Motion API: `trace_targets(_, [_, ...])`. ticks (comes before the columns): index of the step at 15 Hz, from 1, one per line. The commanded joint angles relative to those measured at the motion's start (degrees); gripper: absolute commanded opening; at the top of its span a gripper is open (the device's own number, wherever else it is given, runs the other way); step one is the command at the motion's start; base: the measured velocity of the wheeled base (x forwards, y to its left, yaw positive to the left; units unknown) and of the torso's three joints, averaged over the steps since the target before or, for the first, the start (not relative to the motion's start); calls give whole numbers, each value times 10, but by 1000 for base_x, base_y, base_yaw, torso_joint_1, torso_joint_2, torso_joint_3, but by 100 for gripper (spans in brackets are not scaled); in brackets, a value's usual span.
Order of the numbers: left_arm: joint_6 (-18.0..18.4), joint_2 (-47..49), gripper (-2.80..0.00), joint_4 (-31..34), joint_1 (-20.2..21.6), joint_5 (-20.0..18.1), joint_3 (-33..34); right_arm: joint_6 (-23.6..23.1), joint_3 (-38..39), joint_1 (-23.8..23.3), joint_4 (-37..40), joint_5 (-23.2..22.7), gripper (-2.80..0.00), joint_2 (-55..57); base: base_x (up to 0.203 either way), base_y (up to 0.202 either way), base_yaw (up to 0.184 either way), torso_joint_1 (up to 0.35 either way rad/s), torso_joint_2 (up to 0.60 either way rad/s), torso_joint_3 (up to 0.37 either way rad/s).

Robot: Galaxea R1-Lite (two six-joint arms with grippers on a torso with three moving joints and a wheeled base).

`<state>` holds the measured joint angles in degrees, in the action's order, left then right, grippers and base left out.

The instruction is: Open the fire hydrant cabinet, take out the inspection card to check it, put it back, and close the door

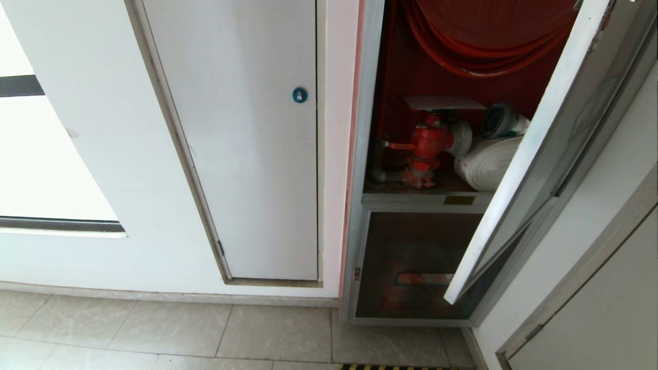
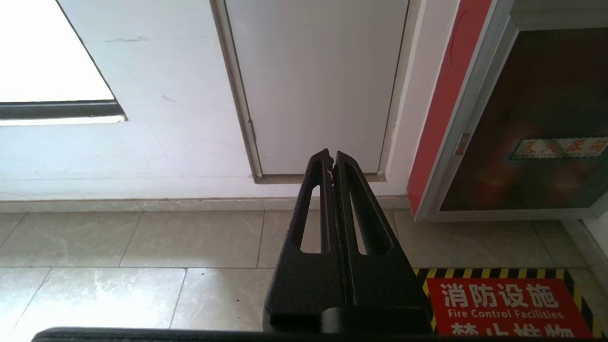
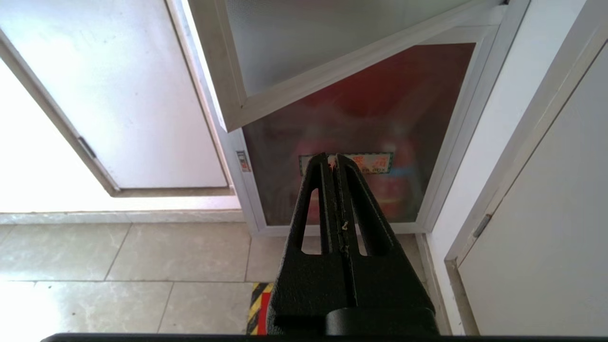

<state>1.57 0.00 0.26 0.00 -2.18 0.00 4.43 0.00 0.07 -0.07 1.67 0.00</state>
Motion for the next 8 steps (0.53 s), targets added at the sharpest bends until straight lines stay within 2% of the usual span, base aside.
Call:
trace_targets(1, [0,1,-280,0,0,0,0,1,0,0,0,0,-280,1,0,0,0,0,0,0])
trace_targets(8, [0,1,-280,0,0,0,0,-3,-14,0,1,-1,-280,0,0,0,0,0,0,0])
